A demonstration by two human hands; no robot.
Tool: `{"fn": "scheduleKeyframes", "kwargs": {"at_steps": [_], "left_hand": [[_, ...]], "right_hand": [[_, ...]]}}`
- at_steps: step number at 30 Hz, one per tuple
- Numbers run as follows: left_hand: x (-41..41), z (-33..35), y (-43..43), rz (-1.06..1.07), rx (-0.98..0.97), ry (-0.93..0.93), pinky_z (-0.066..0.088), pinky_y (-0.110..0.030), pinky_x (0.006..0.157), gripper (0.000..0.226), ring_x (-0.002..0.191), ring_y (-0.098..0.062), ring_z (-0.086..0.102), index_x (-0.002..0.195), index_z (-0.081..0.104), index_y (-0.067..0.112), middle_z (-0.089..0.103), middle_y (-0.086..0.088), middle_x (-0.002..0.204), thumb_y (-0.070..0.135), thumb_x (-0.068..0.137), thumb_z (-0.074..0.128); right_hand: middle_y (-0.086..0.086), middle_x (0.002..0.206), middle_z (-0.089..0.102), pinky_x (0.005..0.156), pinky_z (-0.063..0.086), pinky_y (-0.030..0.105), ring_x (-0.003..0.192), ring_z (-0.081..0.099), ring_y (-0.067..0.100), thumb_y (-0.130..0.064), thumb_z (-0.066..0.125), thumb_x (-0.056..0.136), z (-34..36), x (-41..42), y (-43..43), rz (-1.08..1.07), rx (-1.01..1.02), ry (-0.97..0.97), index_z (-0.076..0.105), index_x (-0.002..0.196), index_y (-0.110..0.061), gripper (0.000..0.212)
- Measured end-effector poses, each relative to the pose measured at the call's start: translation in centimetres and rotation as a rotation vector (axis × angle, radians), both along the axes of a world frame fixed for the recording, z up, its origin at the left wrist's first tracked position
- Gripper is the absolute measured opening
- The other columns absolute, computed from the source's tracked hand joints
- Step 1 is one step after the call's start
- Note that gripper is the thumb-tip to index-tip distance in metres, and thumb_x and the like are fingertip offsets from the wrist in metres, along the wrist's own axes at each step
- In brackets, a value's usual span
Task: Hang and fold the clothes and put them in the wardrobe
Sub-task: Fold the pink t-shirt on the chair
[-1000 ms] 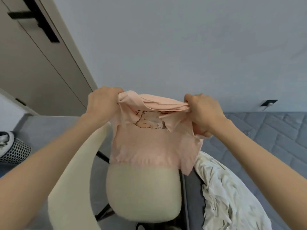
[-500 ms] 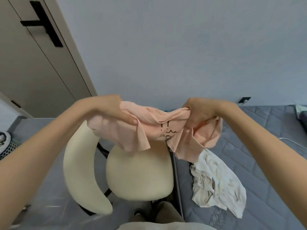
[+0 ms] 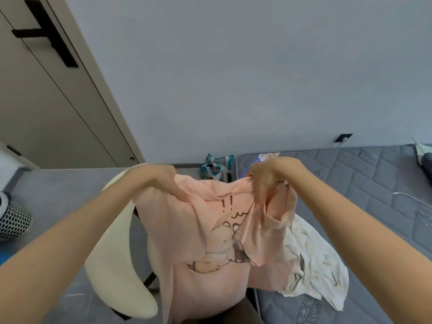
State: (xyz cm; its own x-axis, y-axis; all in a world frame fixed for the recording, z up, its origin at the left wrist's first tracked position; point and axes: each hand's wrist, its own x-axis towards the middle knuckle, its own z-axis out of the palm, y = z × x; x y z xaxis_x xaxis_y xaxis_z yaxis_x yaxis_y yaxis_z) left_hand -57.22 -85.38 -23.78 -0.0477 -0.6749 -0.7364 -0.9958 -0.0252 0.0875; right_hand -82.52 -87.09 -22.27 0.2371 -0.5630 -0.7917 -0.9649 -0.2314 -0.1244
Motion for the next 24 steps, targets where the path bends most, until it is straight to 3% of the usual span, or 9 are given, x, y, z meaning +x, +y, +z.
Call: {"fn": "scheduleKeyframes", "kwargs": {"at_steps": [2, 4, 6, 9, 16, 20, 24], "left_hand": [[0.1, -3.0, -1.4, -0.041, -0.154, -0.076, 0.036, -0.025, 0.053, 0.054, 0.065, -0.009, 0.053, 0.074, 0.052, 0.020, 0.056, 0.008, 0.072, 0.073, 0.071, 0.060], [0.2, -6.5, -3.1, -0.014, -0.256, -0.098, 0.037, -0.027, 0.058, 0.052, 0.070, -0.015, 0.054, 0.082, 0.055, 0.015, 0.056, 0.005, 0.077, 0.067, 0.077, 0.056], [0.2, -9.9, -4.9, 0.056, -0.310, -0.086, 0.038, -0.028, 0.067, 0.043, 0.083, -0.022, 0.056, 0.095, 0.055, 0.016, 0.061, -0.001, 0.095, 0.057, 0.083, 0.052], [0.1, -14.7, -7.5, 0.046, -0.401, -0.095, 0.037, -0.028, 0.069, 0.039, 0.097, -0.029, 0.060, 0.107, 0.060, 0.010, 0.063, -0.011, 0.109, 0.044, 0.093, 0.047], [1.7, -23.1, -13.0, -0.028, -0.529, -0.152, 0.034, -0.029, 0.064, 0.022, 0.088, -0.031, 0.062, 0.097, 0.062, 0.012, 0.065, -0.011, 0.098, 0.027, 0.095, 0.046], [3.2, -27.1, -16.1, -0.082, -0.548, -0.232, 0.035, -0.029, 0.064, 0.018, 0.088, -0.030, 0.062, 0.097, 0.061, 0.013, 0.065, -0.009, 0.097, 0.021, 0.097, 0.046], [4.7, -30.2, -17.9, -0.068, -0.597, -0.197, 0.033, -0.030, 0.060, 0.012, 0.080, -0.030, 0.060, 0.087, 0.056, 0.012, 0.064, -0.010, 0.090, 0.013, 0.095, 0.047]], "right_hand": [[-0.004, 0.080, 0.060, 0.054, 0.042, 0.022, 0.072, 0.060, 0.016, -0.027, 0.083, 0.066, -2.7, 0.6, -1.5, 0.064, -0.118, 0.028, 0.057, 0.090, -0.019, 0.036], [-0.001, 0.078, 0.053, 0.062, 0.040, 0.027, 0.082, 0.059, 0.021, -0.018, 0.071, 0.074, -6.0, 1.1, -3.4, 0.127, -0.256, 0.008, 0.050, 0.078, -0.019, 0.022], [0.001, 0.084, 0.053, 0.067, 0.038, 0.032, 0.098, 0.058, 0.027, -0.008, 0.053, 0.080, -9.2, 1.4, -5.6, 0.190, -0.370, -0.009, 0.048, 0.077, -0.015, 0.009], [0.009, 0.107, 0.061, 0.067, 0.036, 0.032, 0.102, 0.060, 0.030, -0.002, 0.043, 0.085, -14.1, 1.7, -8.9, 0.277, -0.484, -0.013, 0.057, 0.100, -0.011, 0.022], [0.007, 0.109, 0.066, 0.065, 0.037, 0.032, 0.100, 0.064, 0.030, -0.001, 0.047, 0.090, -24.6, 2.6, -15.5, 0.407, -0.615, 0.050, 0.053, 0.117, -0.008, 0.028], [0.005, 0.106, 0.066, 0.061, 0.035, 0.031, 0.096, 0.064, 0.028, 0.001, 0.048, 0.088, -29.5, 3.9, -18.3, 0.405, -0.640, 0.042, 0.056, 0.110, -0.012, 0.027], [0.006, 0.100, 0.066, 0.060, 0.032, 0.031, 0.091, 0.063, 0.030, 0.006, 0.048, 0.082, -33.2, 5.5, -20.6, 0.306, -0.680, -0.006, 0.057, 0.102, -0.015, 0.030]]}}
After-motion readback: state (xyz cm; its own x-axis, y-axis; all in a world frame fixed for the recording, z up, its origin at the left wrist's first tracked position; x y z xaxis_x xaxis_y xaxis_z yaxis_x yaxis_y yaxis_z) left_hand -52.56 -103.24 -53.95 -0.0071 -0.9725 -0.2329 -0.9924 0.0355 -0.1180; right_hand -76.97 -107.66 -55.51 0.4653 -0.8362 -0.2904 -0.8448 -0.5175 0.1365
